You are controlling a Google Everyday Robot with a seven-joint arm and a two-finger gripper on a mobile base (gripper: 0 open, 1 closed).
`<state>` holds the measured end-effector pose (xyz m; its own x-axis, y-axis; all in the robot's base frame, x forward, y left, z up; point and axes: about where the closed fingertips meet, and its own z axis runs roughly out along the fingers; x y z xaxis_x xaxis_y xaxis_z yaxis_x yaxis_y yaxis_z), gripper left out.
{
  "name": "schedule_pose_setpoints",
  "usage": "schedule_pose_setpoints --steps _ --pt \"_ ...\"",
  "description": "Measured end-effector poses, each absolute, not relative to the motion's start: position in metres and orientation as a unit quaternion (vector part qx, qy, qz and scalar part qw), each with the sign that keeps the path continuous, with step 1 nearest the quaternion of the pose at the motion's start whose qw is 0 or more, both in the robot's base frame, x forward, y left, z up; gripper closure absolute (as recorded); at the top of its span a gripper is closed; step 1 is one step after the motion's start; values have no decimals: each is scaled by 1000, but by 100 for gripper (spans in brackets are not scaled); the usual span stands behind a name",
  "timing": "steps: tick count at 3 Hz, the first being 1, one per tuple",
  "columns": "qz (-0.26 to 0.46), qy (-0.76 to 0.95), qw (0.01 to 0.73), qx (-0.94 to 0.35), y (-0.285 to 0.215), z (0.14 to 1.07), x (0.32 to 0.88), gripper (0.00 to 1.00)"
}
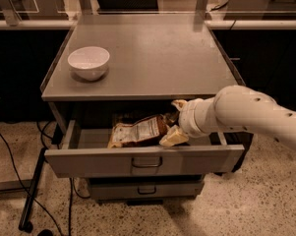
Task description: Pick brown chip bag from top drawer and place on counter
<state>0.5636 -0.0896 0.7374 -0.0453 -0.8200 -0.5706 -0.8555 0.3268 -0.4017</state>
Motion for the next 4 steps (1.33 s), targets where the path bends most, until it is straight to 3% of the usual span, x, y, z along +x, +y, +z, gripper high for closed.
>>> schedule_pose_setpoints --steps 1,2,3,4 --pt "26 722 382 -576 -85 731 573 34" --pt "30 722 387 -573 -80 726 578 53" --pt "33 722 388 -572 -76 720 583 50" --pt "37 721 385 -575 -70 710 589 38"
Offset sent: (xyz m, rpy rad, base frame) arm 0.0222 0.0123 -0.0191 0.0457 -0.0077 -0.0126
